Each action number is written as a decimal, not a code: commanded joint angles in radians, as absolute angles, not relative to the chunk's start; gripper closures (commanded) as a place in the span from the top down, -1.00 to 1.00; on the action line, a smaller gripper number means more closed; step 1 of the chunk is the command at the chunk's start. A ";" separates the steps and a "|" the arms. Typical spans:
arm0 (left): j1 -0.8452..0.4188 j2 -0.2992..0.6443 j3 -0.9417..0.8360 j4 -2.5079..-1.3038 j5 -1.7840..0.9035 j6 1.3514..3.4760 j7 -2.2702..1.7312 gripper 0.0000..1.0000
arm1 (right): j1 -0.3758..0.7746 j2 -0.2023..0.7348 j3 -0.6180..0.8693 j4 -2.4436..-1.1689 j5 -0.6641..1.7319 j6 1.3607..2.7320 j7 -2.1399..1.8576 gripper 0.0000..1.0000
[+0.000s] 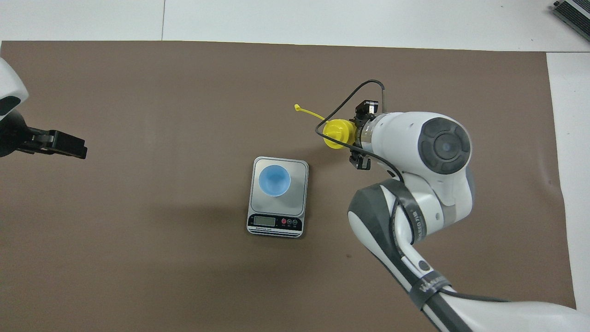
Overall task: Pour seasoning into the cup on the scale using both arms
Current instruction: 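Turn the bottle upright and carry it back away from the scale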
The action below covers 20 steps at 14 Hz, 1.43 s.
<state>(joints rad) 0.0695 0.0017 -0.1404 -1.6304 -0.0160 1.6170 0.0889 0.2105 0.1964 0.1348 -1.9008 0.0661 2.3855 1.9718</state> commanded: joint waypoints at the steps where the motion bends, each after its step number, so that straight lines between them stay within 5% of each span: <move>1: 0.081 -0.003 -0.149 -1.641 -0.015 1.620 0.106 1.00 | 0.112 0.180 0.147 -1.911 0.266 2.311 1.774 -1.00; 7: 0.081 -0.008 -0.149 -1.651 -0.015 1.623 0.106 1.00 | -0.119 0.179 0.146 -1.960 0.506 2.111 1.337 -1.00; 12: 0.081 -0.008 -0.149 -1.651 -0.015 1.623 0.106 1.00 | -0.222 0.164 0.144 -2.028 0.561 2.077 1.221 -0.92; 13: 0.081 -0.008 -0.149 -1.651 -0.015 1.623 0.106 1.00 | -0.230 0.164 0.141 -2.032 0.561 2.085 1.221 -0.31; 14: 0.080 -0.008 -0.149 -1.652 -0.015 1.624 0.106 1.00 | -0.245 0.163 0.141 -2.033 0.561 2.086 1.220 -0.02; 18: 0.080 -0.009 -0.147 -1.655 -0.015 1.626 0.106 1.00 | -0.296 0.163 0.137 -2.007 0.506 2.094 1.145 0.90; 20: 0.078 -0.009 -0.149 -1.655 -0.006 1.631 0.106 1.00 | -0.322 0.163 0.138 -1.993 0.470 2.094 1.077 1.00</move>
